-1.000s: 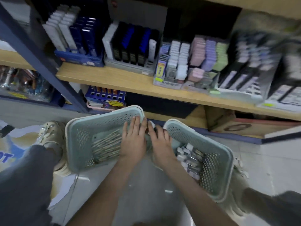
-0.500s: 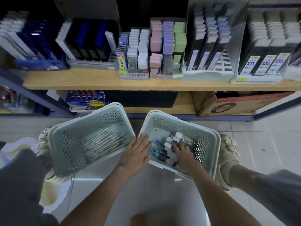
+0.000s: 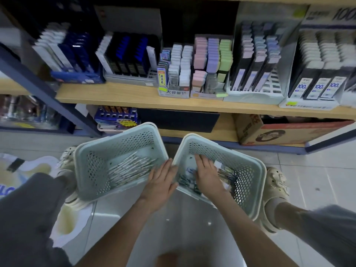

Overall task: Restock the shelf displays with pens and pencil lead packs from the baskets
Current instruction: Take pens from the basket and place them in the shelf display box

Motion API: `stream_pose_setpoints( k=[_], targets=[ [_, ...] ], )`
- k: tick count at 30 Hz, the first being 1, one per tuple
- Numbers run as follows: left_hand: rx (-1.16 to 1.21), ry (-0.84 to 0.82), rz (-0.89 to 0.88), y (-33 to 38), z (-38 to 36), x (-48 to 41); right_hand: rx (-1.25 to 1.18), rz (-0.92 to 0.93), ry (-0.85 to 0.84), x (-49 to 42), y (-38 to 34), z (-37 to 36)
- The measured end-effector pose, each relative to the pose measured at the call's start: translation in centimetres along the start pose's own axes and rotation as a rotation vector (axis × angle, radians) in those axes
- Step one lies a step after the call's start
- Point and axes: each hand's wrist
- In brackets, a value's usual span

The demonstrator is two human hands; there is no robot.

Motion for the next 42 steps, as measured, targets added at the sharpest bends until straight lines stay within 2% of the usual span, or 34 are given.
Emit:
stream_pose_setpoints(
  k=[4, 7, 10, 12, 16, 21, 24, 28, 33, 35, 37, 39, 42],
  targets=[
    [0.146, 0.131, 0.251, -5.4, 0.3, 2.6, 0.004, 0.138, 0.005, -1.7, -5.7, 0.9],
    [0.242, 0.131, 0.489, -10.4, 0.4, 4.6, 0.059, 0.255, -0.040, -4.3, -10.4, 0.3],
    [0.370, 0.074, 0.666, -15.2, -0.3, 6.2, 0.166, 0.340, -0.174, -8.1, -14.3, -1.8],
    [0.338, 0.073, 0.665, -17.1, -0.9, 6.8, 0.281, 0.386, -0.305, -11.2, -16.0, -3.7],
    [0.265, 0.092, 0.528, -17.3, -1.2, 6.3, 0.510, 0.371, -0.453, -15.8, -16.5, -7.1],
    [0.226, 0.145, 0.547, -17.4, -2.5, 6.3, 0.650, 0.370, -0.731, -17.9, -15.9, -11.5],
    [0.211, 0.181, 0.544, -17.3, -2.6, 6.3, 0.678, 0.400, -0.696, -19.0, -14.9, -11.7],
    [0.193, 0.153, 0.560, -17.3, -2.4, 6.3, 0.584, 0.366, -0.627, -18.9, -14.6, -11.2],
    [0.113, 0.135, 0.512, -17.6, -2.3, 5.9, 0.700, 0.433, -0.535, -18.6, -14.1, -11.6],
    [0.037, 0.066, 0.477, -18.1, -1.4, 4.7, 0.726, 0.484, -0.477, -18.7, -13.8, -11.5],
    [-0.066, -0.057, 0.431, -18.6, -0.3, 3.2, 0.716, 0.493, -0.476, -18.7, -14.1, -11.5],
    [-0.161, -0.145, 0.478, -19.5, 0.4, 2.2, 0.800, 0.540, -0.513, -18.8, -14.6, -12.0],
    [-0.252, -0.035, 0.571, -21.0, 0.3, 2.4, 0.941, 0.559, -0.576, -19.2, -15.0, -12.8]
  ],
)
Point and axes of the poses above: each hand's wrist, its own x-axis away from the middle knuckle, its own z-axis out of the back of the hand, y = z × x, and after that the axes turned 11 degrees about -y, right-handed
